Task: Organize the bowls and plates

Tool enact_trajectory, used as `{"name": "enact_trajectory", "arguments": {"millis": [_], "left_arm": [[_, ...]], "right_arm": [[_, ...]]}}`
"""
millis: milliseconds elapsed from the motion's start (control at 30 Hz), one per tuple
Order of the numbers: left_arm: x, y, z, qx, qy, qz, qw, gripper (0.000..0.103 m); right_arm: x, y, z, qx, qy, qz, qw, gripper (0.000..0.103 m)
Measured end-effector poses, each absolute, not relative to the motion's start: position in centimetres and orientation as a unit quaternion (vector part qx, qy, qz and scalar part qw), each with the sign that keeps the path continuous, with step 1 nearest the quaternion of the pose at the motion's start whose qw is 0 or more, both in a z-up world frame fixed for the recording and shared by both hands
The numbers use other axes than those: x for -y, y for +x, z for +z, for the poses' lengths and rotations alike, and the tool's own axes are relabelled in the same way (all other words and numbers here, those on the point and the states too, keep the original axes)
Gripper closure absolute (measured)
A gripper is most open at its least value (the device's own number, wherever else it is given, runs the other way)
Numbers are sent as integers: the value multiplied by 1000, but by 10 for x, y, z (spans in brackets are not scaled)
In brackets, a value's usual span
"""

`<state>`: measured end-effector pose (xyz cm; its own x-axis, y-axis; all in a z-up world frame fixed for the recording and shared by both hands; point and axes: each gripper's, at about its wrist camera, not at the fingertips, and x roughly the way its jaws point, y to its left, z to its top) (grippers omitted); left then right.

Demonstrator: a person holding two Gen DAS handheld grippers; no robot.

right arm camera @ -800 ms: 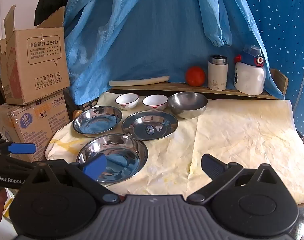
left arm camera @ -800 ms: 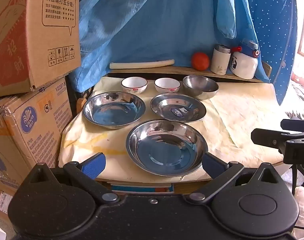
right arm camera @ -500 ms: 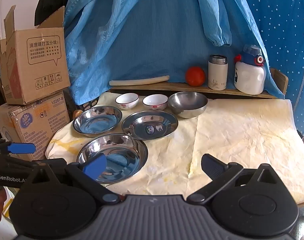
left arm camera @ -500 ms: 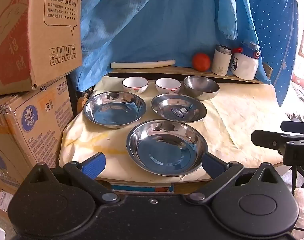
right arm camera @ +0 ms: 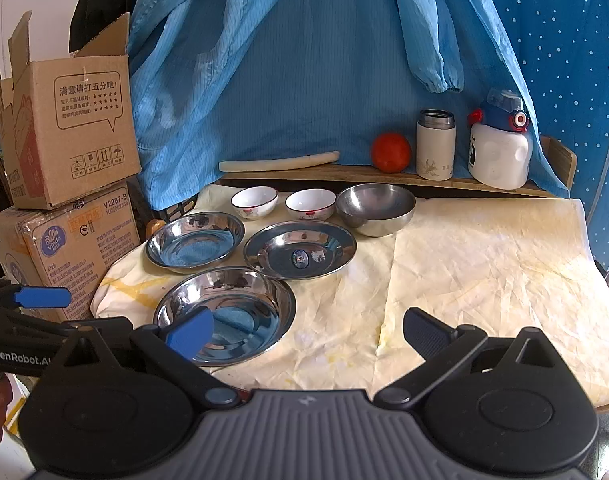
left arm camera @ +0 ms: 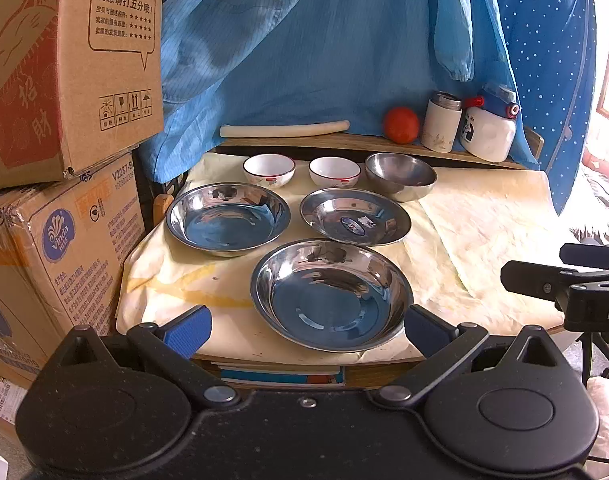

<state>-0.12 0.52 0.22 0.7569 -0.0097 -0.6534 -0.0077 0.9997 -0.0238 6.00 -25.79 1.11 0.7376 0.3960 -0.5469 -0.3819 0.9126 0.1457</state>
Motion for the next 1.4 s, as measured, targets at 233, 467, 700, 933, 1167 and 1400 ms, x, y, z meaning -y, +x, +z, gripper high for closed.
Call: {"name": "enact_trajectory", "arguments": {"millis": [233,467,700,933,1167,1400], "left_arm": [[-4,-2,3,-348,-12,-2,938,1],[-3,-4,2,-347,-14,-1,938,1],[-4,-7,2,-345,-18,0,938,1],[-4,-7,2,-346,-17,0,938,1],[-3,-7,3,-346,-17,0,938,1],[-3,-7,3,-346,-17,0,938,1]], "right_arm": [[258,58,12,-296,12,208,932,0],[259,57,13,-295,12,209,932,0],[258,56,14,-294,11,212,932,0],[258,55,13,-294,11,212,932,0],[258,55,13,-294,12,212,932,0],[259,55,14,-293,12,213,932,0]]}}
